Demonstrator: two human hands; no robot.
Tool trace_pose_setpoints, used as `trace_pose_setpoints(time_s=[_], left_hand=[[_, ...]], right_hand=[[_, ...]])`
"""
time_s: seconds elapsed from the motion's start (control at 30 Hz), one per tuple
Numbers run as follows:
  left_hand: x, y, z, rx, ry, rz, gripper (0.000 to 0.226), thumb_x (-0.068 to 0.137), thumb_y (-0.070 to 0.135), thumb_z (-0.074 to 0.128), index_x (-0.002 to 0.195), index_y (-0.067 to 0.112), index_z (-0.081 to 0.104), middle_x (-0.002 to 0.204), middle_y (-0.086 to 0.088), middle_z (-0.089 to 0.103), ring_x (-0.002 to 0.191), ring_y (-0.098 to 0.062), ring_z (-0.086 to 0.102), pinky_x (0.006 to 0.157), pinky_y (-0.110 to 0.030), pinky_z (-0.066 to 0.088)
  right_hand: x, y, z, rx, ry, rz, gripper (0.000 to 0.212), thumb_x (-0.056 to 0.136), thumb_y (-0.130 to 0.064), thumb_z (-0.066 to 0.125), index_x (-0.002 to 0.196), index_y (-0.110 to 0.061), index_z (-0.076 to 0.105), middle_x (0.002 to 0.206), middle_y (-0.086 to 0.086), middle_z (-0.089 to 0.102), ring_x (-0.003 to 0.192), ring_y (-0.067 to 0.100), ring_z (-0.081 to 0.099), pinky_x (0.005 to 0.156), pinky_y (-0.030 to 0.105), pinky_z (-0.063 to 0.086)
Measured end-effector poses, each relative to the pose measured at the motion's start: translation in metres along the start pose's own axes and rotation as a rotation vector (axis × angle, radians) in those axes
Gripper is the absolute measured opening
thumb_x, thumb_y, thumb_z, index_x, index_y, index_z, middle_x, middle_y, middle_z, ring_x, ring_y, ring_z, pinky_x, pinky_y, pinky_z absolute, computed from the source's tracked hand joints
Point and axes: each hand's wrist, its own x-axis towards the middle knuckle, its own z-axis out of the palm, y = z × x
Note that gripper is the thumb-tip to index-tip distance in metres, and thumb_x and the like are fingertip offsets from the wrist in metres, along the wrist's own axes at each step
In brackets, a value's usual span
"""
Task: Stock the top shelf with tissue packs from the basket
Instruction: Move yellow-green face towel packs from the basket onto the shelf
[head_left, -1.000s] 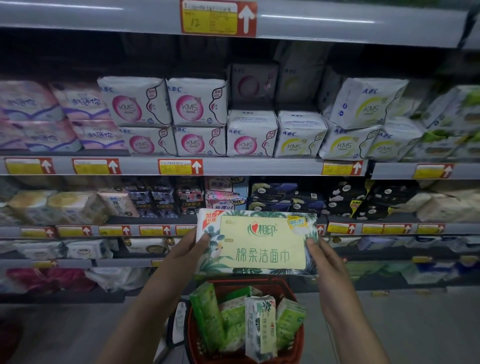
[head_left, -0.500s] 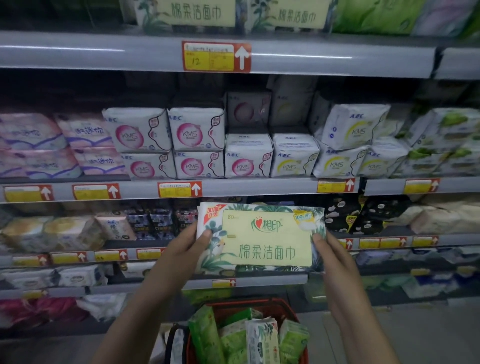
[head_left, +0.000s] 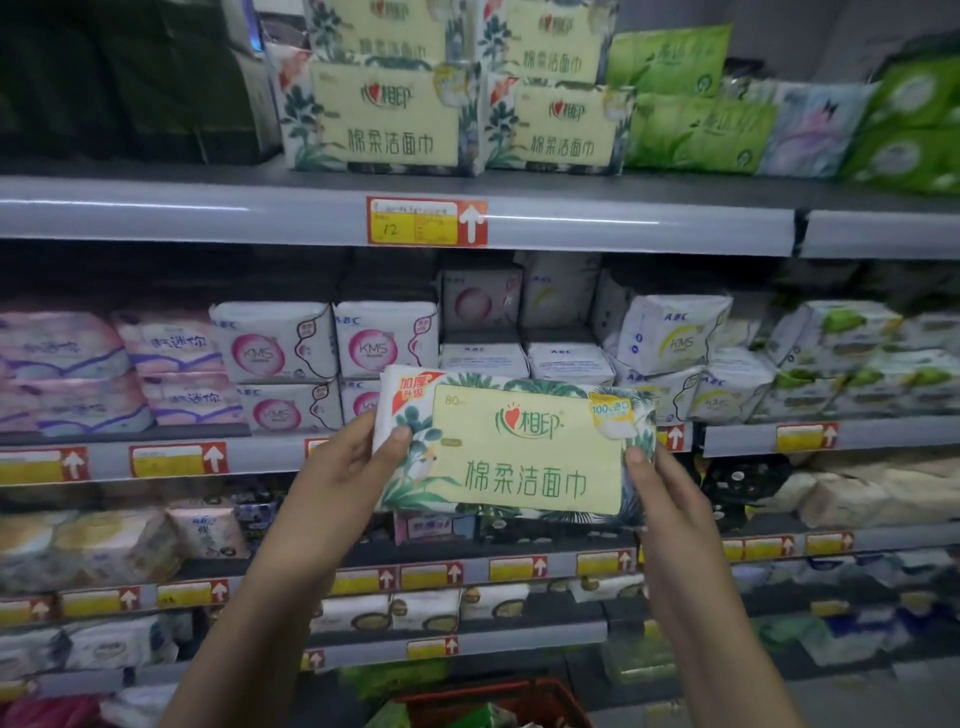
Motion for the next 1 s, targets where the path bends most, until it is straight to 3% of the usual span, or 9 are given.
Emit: trace_pose_setpoints(time_s=[0.2, 0.37, 0.5, 0.6, 0.7, 0.77, 0.87, 0.93, 1.0], left_hand=[[0.009, 0.015, -0.011, 0.013, -0.001, 0.086, 0.027, 0.091, 0.034, 0.052, 0.115, 0.032, 0.063, 0.104, 0.014, 0.074, 0.096, -0.003, 0.069, 0.076, -0.017, 0.055], [0.016, 0.025, -0.022, -0.032, -0.003, 0.125, 0.036, 0.087, 0.038, 0.054, 0.121, 0.030, 0.063, 0.108, 0.014, 0.073, 0.100, -0.002, 0.068, 0.083, -0.021, 0.052], [0.023, 0.037, -0.031, -0.026, -0.030, 0.162, 0.037, 0.082, 0.040, 0.056, 0.116, 0.028, 0.064, 0.103, 0.012, 0.074, 0.095, -0.007, 0.070, 0.077, -0.022, 0.058], [0.029, 0.046, -0.038, -0.021, -0.045, 0.193, 0.042, 0.078, 0.043, 0.057, 0.115, 0.027, 0.065, 0.101, 0.010, 0.075, 0.093, -0.010, 0.072, 0.073, -0.023, 0.059], [0.034, 0.053, -0.044, -0.039, -0.065, 0.232, 0.042, 0.077, 0.044, 0.058, 0.115, 0.027, 0.065, 0.102, 0.009, 0.075, 0.094, -0.011, 0.071, 0.072, -0.025, 0.058], [0.036, 0.059, -0.048, -0.063, -0.057, 0.258, 0.041, 0.077, 0.042, 0.058, 0.115, 0.029, 0.065, 0.100, 0.011, 0.075, 0.091, -0.007, 0.071, 0.064, -0.017, 0.055], [0.040, 0.066, -0.055, -0.078, -0.050, 0.297, 0.042, 0.078, 0.040, 0.059, 0.118, 0.029, 0.065, 0.103, 0.012, 0.074, 0.094, -0.007, 0.070, 0.069, -0.017, 0.055], [0.042, 0.071, -0.060, -0.088, -0.025, 0.326, 0.039, 0.078, 0.039, 0.058, 0.115, 0.030, 0.066, 0.101, 0.014, 0.074, 0.094, -0.004, 0.070, 0.068, -0.014, 0.053], [0.044, 0.073, -0.063, -0.107, -0.001, 0.350, 0.036, 0.080, 0.037, 0.057, 0.114, 0.029, 0.066, 0.100, 0.014, 0.074, 0.092, -0.003, 0.070, 0.065, -0.011, 0.052]], right_hand=[[0.000, -0.019, 0.016, -0.037, 0.001, -0.070, 0.019, 0.092, -0.030, 0.053, 0.086, -0.047, 0.048, 0.061, -0.049, 0.052, 0.061, -0.031, 0.045, 0.091, 0.026, 0.029], [0.002, -0.032, 0.024, -0.052, -0.010, -0.145, 0.021, 0.094, -0.027, 0.051, 0.086, -0.045, 0.048, 0.060, -0.048, 0.053, 0.058, -0.032, 0.046, 0.069, 0.012, 0.032], [0.003, -0.041, 0.031, -0.043, 0.000, -0.181, 0.017, 0.092, -0.028, 0.053, 0.097, -0.044, 0.052, 0.066, -0.046, 0.055, 0.065, -0.031, 0.048, 0.071, 0.006, 0.037], [0.000, -0.048, 0.037, -0.005, 0.012, -0.210, 0.047, 0.089, -0.033, 0.056, 0.135, -0.033, 0.044, 0.092, -0.038, 0.051, 0.087, -0.019, 0.045, 0.092, 0.019, 0.031], [0.000, -0.054, 0.041, 0.010, 0.007, -0.237, 0.054, 0.089, -0.035, 0.055, 0.141, -0.028, 0.040, 0.108, -0.035, 0.049, 0.100, -0.011, 0.044, 0.095, 0.022, 0.028], [-0.001, -0.059, 0.044, 0.001, 0.011, -0.256, 0.047, 0.090, -0.034, 0.055, 0.136, -0.032, 0.045, 0.099, -0.039, 0.049, 0.092, -0.020, 0.046, 0.095, 0.020, 0.028], [-0.001, -0.068, 0.053, -0.017, -0.010, -0.293, 0.016, 0.089, -0.034, 0.055, 0.098, -0.047, 0.053, 0.079, -0.045, 0.059, 0.074, -0.032, 0.048, 0.084, 0.010, 0.034], [0.002, -0.072, 0.058, -0.029, -0.044, -0.336, 0.014, 0.091, -0.032, 0.053, 0.090, -0.046, 0.054, 0.077, -0.044, 0.061, 0.076, -0.031, 0.051, 0.068, -0.001, 0.039], [0.005, -0.076, 0.065, -0.037, -0.069, -0.373, 0.014, 0.092, -0.031, 0.053, 0.092, -0.045, 0.058, 0.084, -0.041, 0.064, 0.084, -0.026, 0.055, 0.067, -0.003, 0.041]])
